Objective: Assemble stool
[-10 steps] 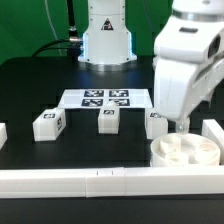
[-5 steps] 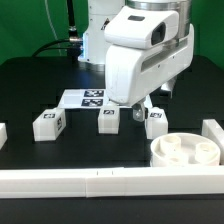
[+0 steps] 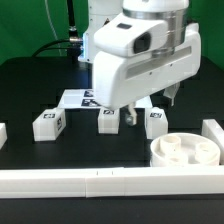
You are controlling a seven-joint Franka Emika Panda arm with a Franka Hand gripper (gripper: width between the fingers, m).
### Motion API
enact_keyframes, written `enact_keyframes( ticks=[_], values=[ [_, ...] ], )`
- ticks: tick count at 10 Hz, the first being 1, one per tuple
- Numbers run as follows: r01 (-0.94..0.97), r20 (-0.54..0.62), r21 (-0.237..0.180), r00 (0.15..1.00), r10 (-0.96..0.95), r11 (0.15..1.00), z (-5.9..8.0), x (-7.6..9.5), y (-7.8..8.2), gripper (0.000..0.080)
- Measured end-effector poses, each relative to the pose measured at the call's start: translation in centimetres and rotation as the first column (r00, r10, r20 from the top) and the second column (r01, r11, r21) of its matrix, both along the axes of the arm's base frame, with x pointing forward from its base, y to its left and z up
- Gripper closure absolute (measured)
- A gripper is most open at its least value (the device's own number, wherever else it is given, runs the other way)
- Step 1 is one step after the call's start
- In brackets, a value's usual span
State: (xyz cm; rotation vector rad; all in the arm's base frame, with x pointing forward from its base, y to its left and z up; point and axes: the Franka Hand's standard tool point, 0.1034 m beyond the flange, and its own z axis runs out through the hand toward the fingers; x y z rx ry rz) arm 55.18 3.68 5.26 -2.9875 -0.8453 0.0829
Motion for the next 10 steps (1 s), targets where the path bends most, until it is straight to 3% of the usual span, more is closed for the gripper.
enact_keyframes(
  ticks=[6, 9, 10],
  values=[
    [0.363, -0.019, 0.011, 0.932, -0.362, 0.932, -0.1, -0.2, 0.8, 0.0150],
    [0.575, -0.076, -0.022, 0.815, -0.575, 0.818, -0.8, -0.7, 1.7, 0.0150],
    [0.571, -0.084, -0.026, 0.817, -0.571, 0.820, -0.7, -0.6, 1.7, 0.0150]
  ],
)
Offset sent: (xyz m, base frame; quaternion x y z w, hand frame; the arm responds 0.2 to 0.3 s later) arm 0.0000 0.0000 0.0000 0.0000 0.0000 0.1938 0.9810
